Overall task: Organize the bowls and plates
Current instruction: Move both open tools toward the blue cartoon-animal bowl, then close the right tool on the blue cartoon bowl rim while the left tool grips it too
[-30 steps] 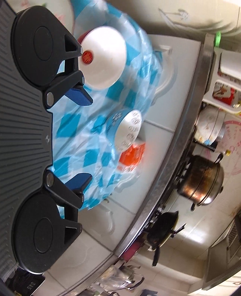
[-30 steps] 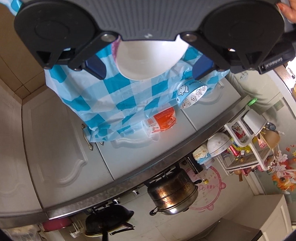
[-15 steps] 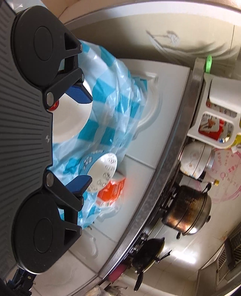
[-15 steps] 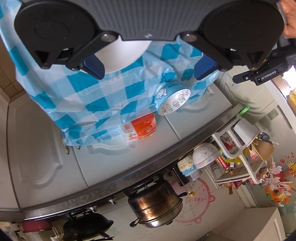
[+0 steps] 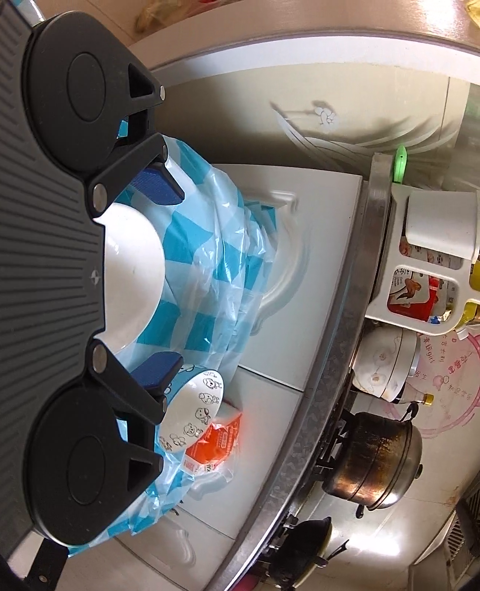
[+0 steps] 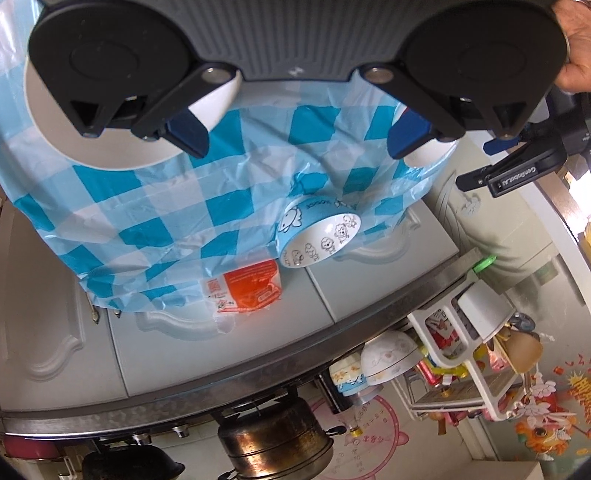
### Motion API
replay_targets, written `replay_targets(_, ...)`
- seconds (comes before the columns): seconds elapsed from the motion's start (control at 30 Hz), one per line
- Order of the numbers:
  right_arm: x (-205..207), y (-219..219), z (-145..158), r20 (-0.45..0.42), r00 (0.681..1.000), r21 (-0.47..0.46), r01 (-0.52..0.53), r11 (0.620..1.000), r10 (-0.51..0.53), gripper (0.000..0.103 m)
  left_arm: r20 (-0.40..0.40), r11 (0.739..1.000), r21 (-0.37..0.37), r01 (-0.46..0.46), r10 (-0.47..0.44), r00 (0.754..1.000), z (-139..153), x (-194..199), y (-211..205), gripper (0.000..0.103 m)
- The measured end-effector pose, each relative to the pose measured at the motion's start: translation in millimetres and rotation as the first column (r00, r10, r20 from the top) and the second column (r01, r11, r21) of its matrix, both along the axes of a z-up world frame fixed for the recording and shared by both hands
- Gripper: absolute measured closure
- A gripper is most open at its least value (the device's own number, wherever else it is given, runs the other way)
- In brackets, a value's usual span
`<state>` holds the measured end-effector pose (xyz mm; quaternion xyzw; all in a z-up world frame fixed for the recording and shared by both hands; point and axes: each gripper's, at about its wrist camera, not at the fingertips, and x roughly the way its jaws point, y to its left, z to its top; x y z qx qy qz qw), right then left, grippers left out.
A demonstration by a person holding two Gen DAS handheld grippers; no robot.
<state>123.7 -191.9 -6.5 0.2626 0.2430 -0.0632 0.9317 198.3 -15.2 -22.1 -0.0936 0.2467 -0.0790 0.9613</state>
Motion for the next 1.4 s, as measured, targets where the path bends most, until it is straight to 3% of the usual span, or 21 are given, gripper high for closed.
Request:
replay_targets(0.33,30.3,12.5,-3.3,-0.044,0.999,-0.017,-0.015,1.000,0.014,0.001,-0.019,1.000,-0.008,0.019,-0.020,1.000,-8.3,10.5,3.3,0.000)
replay_targets(0.53,54.8,5.3,-7.9,-0.056,0.998,0.082,0.001,0.997,0.003,0.001,-0.021,1.000,-0.020,0.023,-0.024,1.000,-9.6,13.2,5.5,0.000)
replay_targets(0.87,106.9,-1.3,-15.5,-0.092,0.996,0.123,0.008,0.992,0.003,0.001,-0.045,0.998,-0.054,0.024,-0.026,0.999,-13.2,17.2,10.0,0.000)
replay_targets(1.13,153.9,-25.3,-34.9,-0.118,0.992,0.225,0.076,0.971,-0.050,0.002,-0.054,0.996,-0.088,0.004,-0.009,0.999,-13.1,18.7,14.5,0.000)
replay_targets(1.4,195.9,-42.8,-44.0,-0.157,0.985,0.256,0.111,0.960,-0.072,0.017,-0.060,0.995,-0.102,0.005,-0.011,0.998,-14.4,19.2,13.8,0.000)
